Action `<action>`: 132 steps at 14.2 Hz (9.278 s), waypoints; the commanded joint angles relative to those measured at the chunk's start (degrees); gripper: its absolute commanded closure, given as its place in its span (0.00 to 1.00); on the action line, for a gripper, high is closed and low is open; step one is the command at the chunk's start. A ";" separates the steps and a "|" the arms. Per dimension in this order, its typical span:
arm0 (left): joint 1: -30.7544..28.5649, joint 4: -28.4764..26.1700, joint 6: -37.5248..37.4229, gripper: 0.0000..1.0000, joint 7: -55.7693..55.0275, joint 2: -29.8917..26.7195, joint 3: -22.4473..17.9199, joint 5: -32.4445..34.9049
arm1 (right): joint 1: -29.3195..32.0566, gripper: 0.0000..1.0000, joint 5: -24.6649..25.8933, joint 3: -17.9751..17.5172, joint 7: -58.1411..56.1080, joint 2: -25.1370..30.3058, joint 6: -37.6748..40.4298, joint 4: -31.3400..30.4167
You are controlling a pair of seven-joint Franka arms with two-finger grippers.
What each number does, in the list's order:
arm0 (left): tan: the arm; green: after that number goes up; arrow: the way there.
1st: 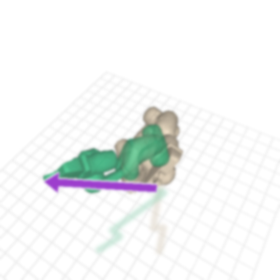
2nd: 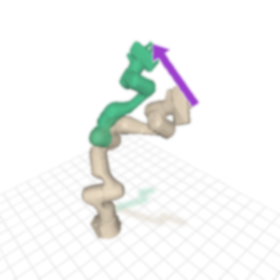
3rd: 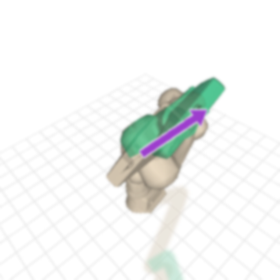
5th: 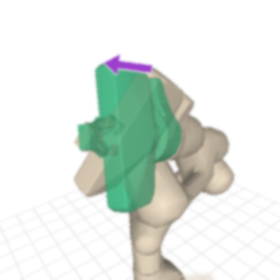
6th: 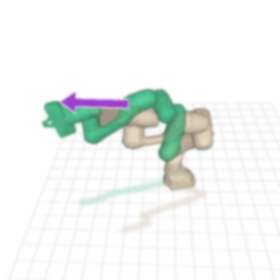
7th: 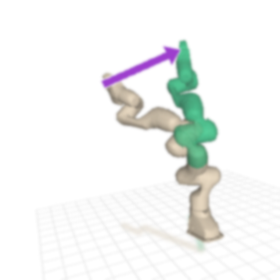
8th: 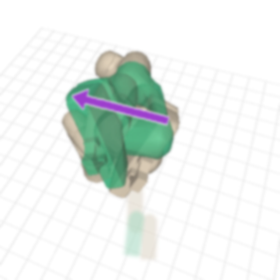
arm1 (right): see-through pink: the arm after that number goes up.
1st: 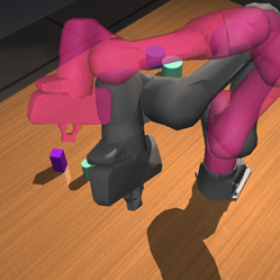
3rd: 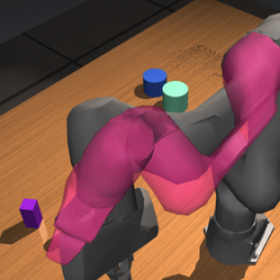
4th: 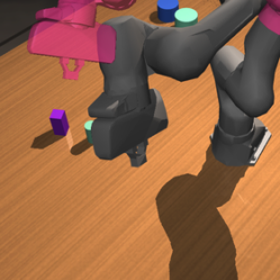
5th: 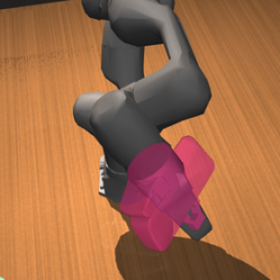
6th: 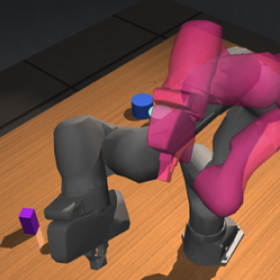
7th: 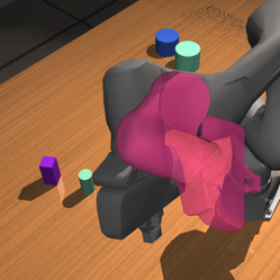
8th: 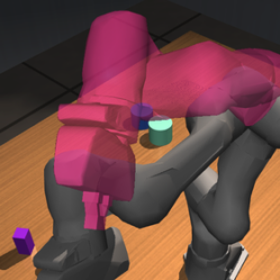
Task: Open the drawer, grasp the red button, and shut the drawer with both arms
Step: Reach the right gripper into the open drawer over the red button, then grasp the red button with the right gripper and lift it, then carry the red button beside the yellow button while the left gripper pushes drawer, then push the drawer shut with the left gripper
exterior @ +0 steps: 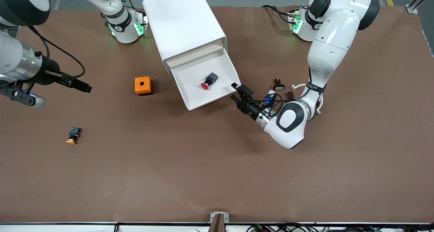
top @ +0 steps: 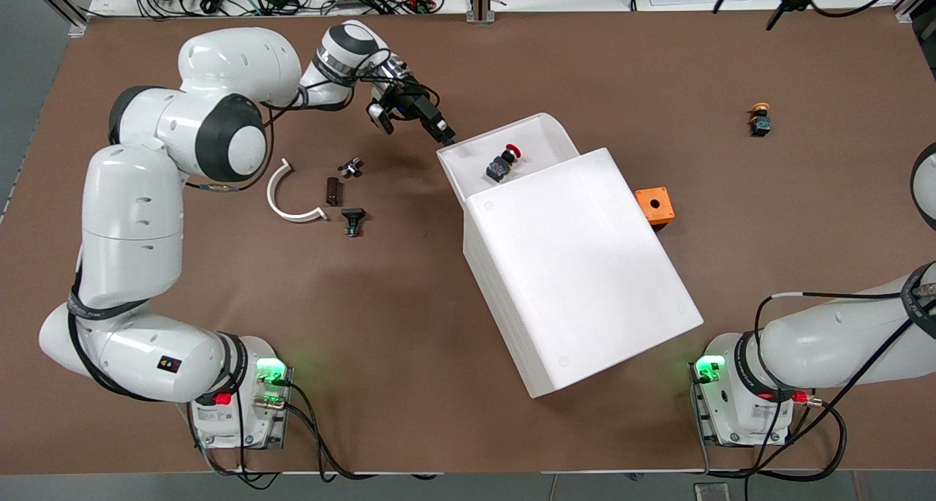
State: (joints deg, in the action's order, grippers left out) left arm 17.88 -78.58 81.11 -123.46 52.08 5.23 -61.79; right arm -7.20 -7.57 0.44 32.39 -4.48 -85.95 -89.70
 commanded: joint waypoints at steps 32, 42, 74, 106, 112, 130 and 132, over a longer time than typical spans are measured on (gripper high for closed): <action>2.07 8.97 19.44 0.00 81.71 -9.63 -7.08 27.33 | -43.52 0.00 9.86 0.52 58.14 -17.05 -34.20 -11.72; 6.38 8.70 28.22 0.00 81.37 -10.33 -6.82 39.45 | -45.54 1.00 8.89 0.44 59.28 -17.58 -33.76 -11.02; 24.65 4.66 30.25 0.00 67.39 -10.86 -6.20 54.06 | 7.10 1.00 8.63 0.96 -15.33 -15.81 -38.14 -17.09; 31.69 0.18 29.89 0.00 53.51 -10.33 -0.76 37.80 | 16.16 1.00 9.24 0.88 -27.64 -29.62 -55.29 -17.44; 31.69 -1.76 29.81 0.00 52.27 -10.24 0.65 35.07 | 16.60 1.00 9.24 0.88 -30.10 -29.62 -55.11 -17.70; 26.78 -0.53 31.83 0.00 56.47 -11.12 -1.98 43.84 | 16.51 0.00 9.24 0.70 -30.72 -28.74 -54.94 -19.28; 23.88 -0.53 31.83 0.00 61.47 -13.13 -1.89 46.66 | 16.34 0.00 9.24 0.70 -30.72 -28.66 -54.50 -19.02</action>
State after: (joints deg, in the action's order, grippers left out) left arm 43.77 -78.17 112.88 -65.73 41.88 3.33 -17.95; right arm 8.18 1.15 2.05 2.19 -33.85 -140.82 -108.50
